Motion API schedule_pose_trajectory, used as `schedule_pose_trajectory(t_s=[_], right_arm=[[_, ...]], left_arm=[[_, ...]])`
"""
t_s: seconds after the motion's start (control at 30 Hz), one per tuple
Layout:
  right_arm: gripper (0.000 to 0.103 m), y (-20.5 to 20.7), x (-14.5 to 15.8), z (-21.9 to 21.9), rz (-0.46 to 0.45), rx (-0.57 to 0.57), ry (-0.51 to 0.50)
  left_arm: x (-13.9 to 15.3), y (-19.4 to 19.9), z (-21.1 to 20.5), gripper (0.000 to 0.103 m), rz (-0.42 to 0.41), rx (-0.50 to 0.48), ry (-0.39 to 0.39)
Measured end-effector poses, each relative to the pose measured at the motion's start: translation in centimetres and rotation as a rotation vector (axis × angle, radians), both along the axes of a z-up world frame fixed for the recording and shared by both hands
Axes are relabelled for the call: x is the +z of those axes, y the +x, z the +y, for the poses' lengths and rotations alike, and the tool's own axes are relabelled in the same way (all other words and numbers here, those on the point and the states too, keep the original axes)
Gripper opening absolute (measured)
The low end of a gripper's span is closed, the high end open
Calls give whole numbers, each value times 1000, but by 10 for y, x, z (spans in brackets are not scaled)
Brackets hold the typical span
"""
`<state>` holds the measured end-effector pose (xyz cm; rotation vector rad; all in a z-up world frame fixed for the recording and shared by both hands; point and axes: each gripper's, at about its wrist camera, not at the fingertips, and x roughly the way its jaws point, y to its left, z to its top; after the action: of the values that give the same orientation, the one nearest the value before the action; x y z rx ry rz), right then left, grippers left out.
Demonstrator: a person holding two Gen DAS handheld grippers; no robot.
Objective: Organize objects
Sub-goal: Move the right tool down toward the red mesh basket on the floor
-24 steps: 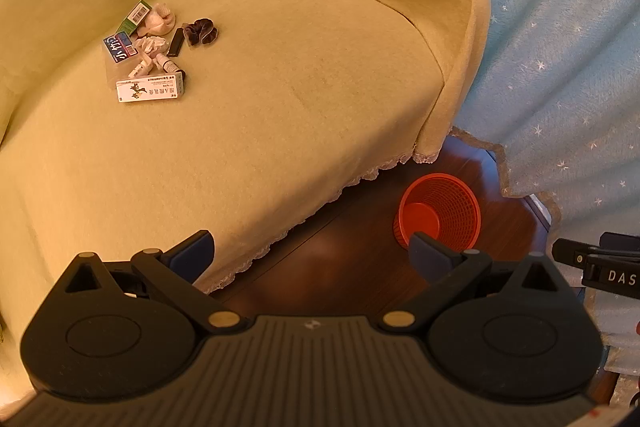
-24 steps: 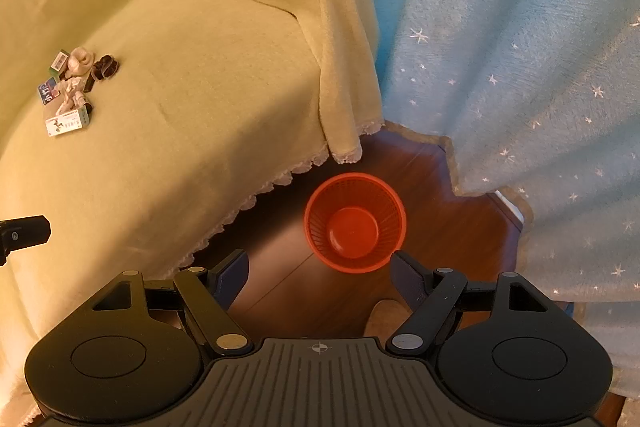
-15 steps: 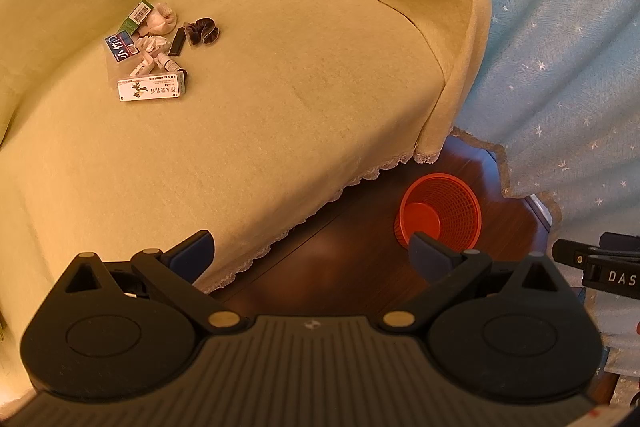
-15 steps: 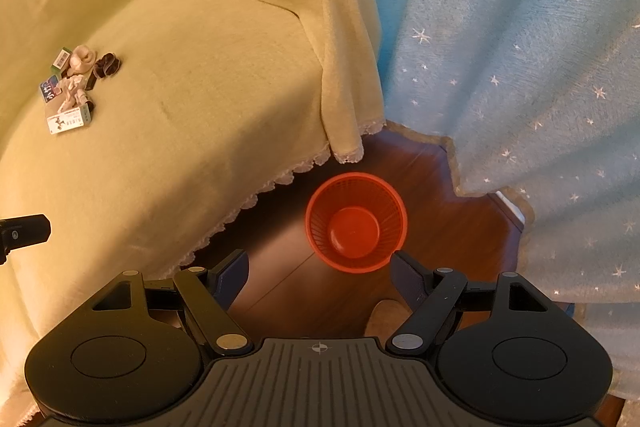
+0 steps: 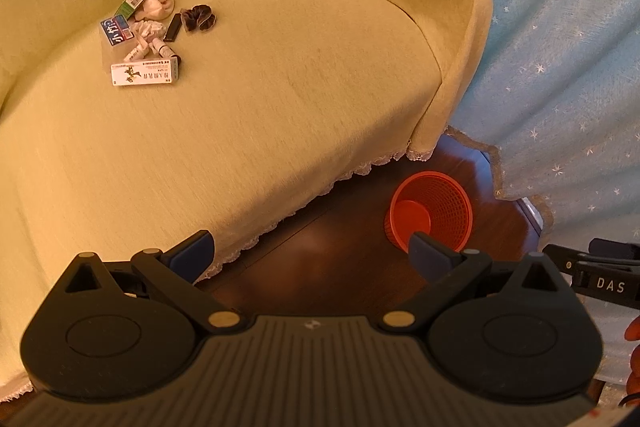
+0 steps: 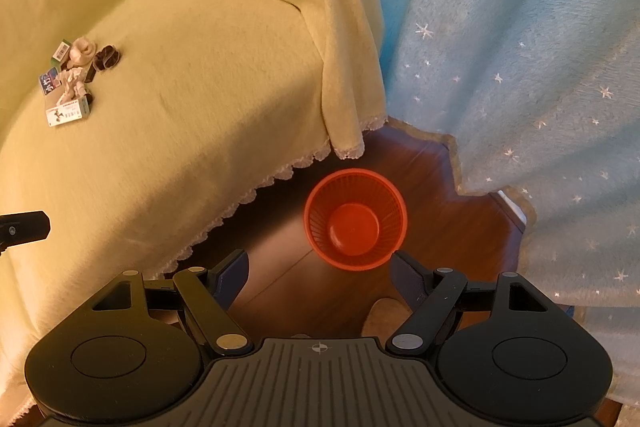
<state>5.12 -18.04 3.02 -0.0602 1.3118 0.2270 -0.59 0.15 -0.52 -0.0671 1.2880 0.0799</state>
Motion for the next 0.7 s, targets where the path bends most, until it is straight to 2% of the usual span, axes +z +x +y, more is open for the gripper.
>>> schedule_pose_trajectory(t_s=[0.2,0.4,0.53,0.7], right_arm=[[75,-2,-15,-4,-6,38,-1],[75,-1,-39,-9,-18,160,15],[75,-2,-69,-13,-28,246,7],[75,-4,-116,-15,-48,382,13]], left_arm=[[-12,-6,1,102,0,37,-20],[-34,-14,-3,102,-41,77,-14],[-57,-16,-10,102,-48,97,-12],[-92,-15,-20,102,-38,77,-5]])
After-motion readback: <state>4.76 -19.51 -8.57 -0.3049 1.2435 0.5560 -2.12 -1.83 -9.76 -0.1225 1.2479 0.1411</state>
